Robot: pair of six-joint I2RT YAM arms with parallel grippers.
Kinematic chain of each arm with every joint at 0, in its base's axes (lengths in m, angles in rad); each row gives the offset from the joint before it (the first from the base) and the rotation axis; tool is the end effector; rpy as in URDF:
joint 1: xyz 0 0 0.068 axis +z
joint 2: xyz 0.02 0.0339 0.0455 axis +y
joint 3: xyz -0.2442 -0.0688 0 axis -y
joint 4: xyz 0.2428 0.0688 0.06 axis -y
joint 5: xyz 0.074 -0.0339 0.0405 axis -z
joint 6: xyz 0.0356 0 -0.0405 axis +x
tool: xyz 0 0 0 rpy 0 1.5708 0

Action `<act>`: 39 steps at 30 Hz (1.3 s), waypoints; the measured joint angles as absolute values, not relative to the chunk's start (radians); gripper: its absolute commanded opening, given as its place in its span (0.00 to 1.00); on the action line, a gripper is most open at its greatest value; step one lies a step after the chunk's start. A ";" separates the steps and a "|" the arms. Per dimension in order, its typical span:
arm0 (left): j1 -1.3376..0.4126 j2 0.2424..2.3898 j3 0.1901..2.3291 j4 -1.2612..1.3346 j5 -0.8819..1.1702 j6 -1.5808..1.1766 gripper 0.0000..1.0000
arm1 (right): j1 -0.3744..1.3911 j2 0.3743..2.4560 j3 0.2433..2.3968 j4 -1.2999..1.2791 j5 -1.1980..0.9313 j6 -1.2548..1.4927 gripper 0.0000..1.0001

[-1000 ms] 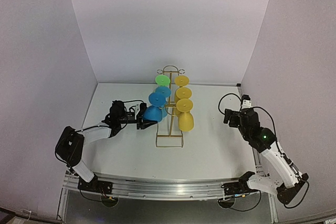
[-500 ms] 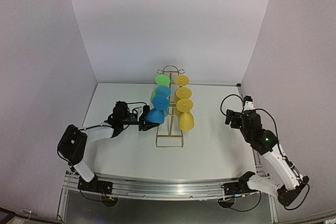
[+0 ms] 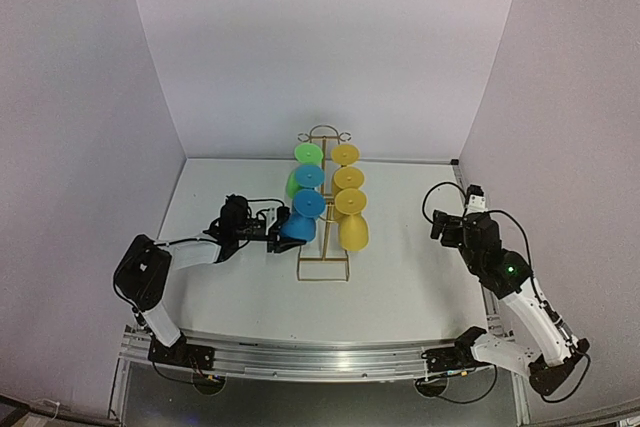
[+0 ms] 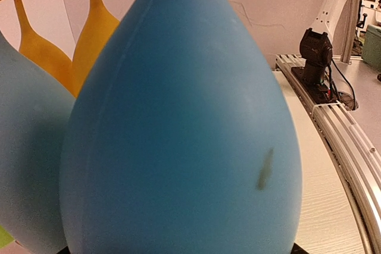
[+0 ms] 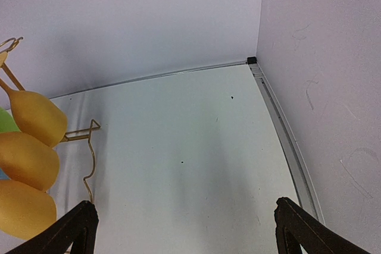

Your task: Place the wine glass upside down on the wine glass rack

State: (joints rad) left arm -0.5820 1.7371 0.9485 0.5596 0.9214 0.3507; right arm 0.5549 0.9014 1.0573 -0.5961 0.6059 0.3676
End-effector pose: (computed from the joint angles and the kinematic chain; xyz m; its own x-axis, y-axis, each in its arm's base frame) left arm 0.2911 -0.2255 0.2027 0.1587 0.1443 -0.9767 0.9858 0.0311 0.1648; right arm 0.1742 0.0842 0.3580 -0.3363 0.1391 -0.9314 0.1347 0.9860 0.0987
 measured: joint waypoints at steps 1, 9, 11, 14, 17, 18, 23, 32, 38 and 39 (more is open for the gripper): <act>-0.582 1.738 0.948 0.562 0.921 0.356 0.82 | 0.555 0.904 1.057 -0.596 0.606 0.368 0.98; -0.589 1.748 0.948 0.566 0.921 0.392 1.00 | 0.555 0.932 1.058 -0.596 0.594 0.363 0.98; -0.590 1.748 0.946 0.566 0.921 0.394 0.99 | 0.555 0.935 1.058 -0.596 0.590 0.362 0.98; -0.590 1.746 0.935 0.566 0.920 0.399 0.99 | 0.555 0.936 1.058 -0.596 0.582 0.361 0.98; -0.590 1.730 0.905 0.549 0.915 0.418 0.99 | 0.555 0.936 1.059 -0.596 0.575 0.362 0.98; -0.590 1.721 0.891 0.540 0.913 0.424 0.99 | 0.555 0.937 1.059 -0.596 0.573 0.362 0.98; -0.590 1.651 0.826 0.479 0.892 0.444 1.00 | 0.555 0.963 1.060 -0.595 0.566 0.365 0.98; -0.587 1.435 0.715 0.357 0.720 0.368 1.00 | 0.455 1.132 1.071 -0.602 0.490 0.397 0.98; -0.545 1.218 0.639 0.238 0.547 0.245 1.00 | 0.246 1.221 1.057 -0.607 0.364 0.448 0.98; -0.530 1.185 0.628 0.216 0.513 0.219 1.00 | 0.212 1.231 1.048 -0.607 0.343 0.454 0.98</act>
